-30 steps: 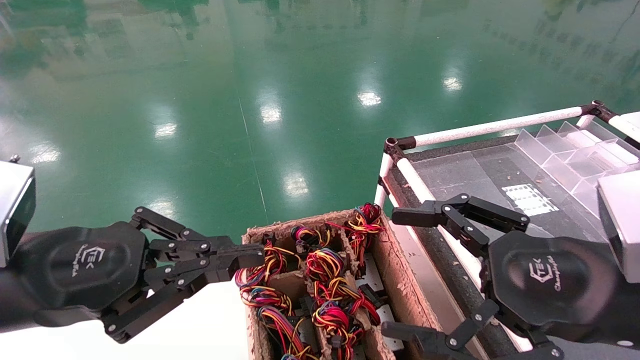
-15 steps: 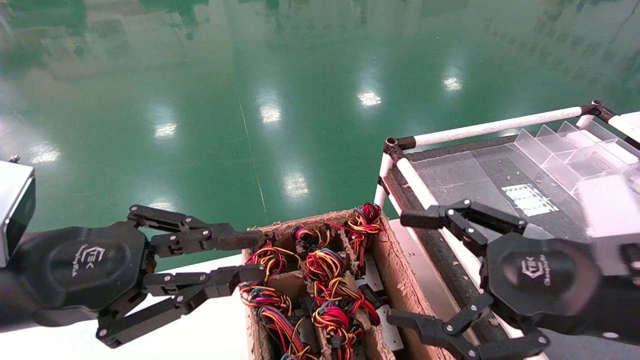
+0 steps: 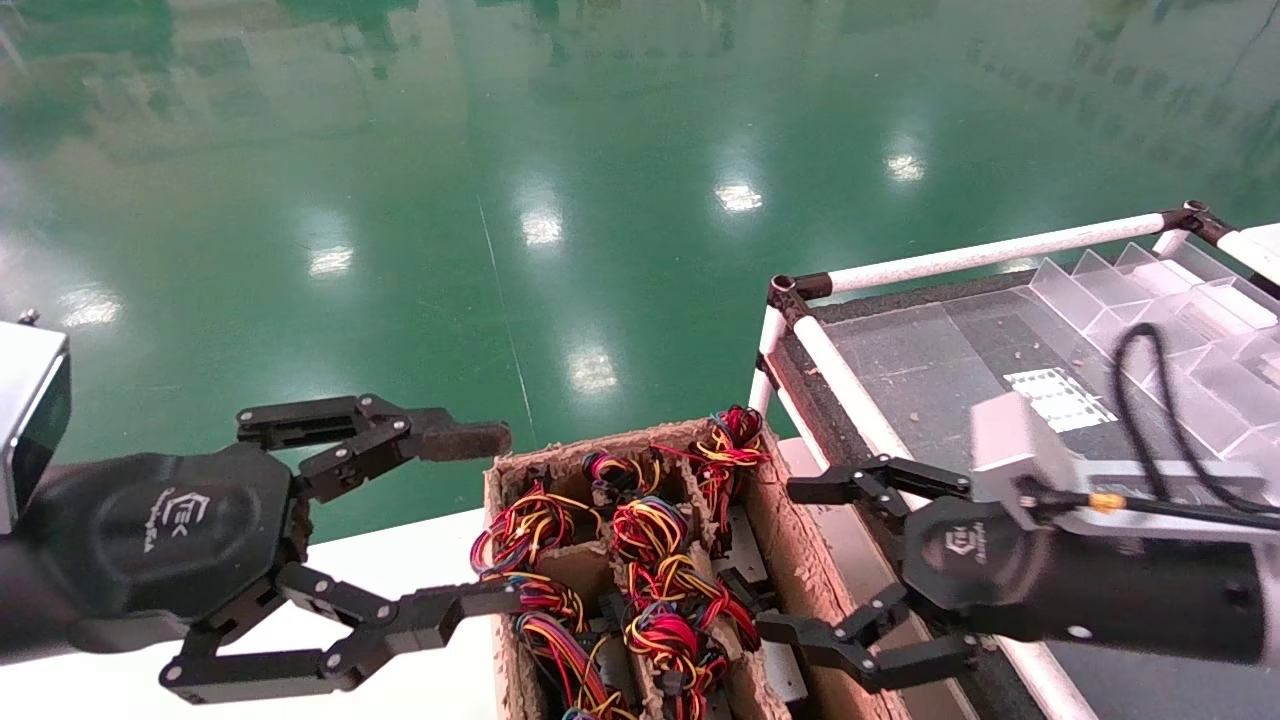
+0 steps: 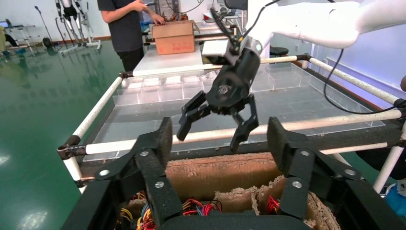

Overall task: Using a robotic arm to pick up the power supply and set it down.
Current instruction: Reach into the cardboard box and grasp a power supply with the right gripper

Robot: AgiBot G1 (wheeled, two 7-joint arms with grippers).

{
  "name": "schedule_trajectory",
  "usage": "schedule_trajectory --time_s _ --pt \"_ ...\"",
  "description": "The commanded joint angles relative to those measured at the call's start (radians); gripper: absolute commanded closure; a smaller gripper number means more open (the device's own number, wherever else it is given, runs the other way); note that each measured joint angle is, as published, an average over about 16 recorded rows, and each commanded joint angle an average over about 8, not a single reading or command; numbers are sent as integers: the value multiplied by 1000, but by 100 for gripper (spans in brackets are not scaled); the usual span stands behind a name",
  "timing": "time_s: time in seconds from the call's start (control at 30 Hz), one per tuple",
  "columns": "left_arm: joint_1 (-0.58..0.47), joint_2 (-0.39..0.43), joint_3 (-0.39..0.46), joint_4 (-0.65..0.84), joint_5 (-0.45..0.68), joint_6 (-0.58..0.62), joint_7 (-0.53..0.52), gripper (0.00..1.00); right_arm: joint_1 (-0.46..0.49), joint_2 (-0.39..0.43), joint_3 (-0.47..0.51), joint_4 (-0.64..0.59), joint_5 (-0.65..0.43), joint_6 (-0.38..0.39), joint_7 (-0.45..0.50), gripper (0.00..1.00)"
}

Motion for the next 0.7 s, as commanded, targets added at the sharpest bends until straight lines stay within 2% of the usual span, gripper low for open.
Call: schedule_trajectory --time_s 0.03,0.4,0.7 --pt "0 0 0 0 0 0 0 0 36 -24 -27 -35 -46 -12 0 0" --pt "0 0 0 0 0 0 0 0 149 -137 -115 -212 -196 -47 -97 0" --pt "0 0 0 0 0 0 0 0 195 -203 -162 -273 -293 -15 -210 0"
